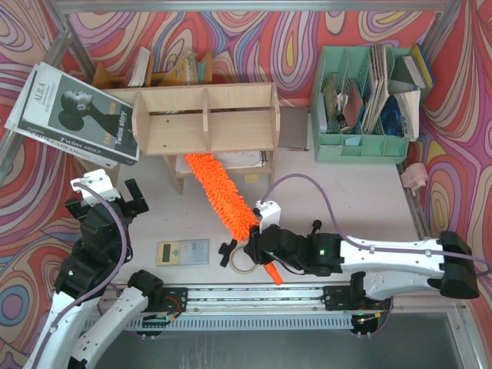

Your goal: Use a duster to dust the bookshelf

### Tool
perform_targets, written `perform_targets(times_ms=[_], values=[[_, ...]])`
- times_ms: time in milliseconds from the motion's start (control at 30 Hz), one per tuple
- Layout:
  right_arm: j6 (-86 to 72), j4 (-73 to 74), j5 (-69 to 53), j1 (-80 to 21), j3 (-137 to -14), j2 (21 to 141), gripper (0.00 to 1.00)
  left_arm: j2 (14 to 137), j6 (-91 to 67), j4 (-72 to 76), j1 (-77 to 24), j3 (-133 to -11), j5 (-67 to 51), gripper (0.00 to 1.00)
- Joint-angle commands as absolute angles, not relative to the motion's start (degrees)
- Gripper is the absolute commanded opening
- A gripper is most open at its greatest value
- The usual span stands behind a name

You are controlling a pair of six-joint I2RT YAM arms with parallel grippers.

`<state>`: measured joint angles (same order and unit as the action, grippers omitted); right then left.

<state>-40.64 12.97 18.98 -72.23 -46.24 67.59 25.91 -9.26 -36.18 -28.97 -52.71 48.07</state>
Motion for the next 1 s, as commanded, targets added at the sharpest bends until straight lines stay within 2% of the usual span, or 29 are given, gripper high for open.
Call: perform_targets(times_ms=[0,333,600,700,833,967], values=[[-42.55,12.75,26.53,-72.75,-45.57,60.26,0.00,26.46,-9.39,-35.68,-28.72,-52.88,48.91,0.99],[-47.29,20.49,30.05,-72.76,-42.35,52.18,0.00,26.63,-9.43,-35.71,-28.69,-52.91,48.75,0.99],[-40.15,6.89,18.82,-72.84,-44.60,59.67,0.00,26.31,-9.50,-35.85,-28.70,-52.91,48.96,0.99],[-37.82,6.09,17.20,-73.41,-47.34,63.66,0.00,26.40,-9.48,-35.94,-28.65,-52.95,48.92,0.99],[-39.07,8.78,19.68,-73.56,-47.88,65.10,0.00,26.14,-9.54,-35.97,-28.69,-52.94,48.96,0.99],[-42.40,12.82,25.31,-73.56,-44.96,60.11,0.00,26.02,-9.54,-35.97,-28.70,-52.92,48.87,0.99]])
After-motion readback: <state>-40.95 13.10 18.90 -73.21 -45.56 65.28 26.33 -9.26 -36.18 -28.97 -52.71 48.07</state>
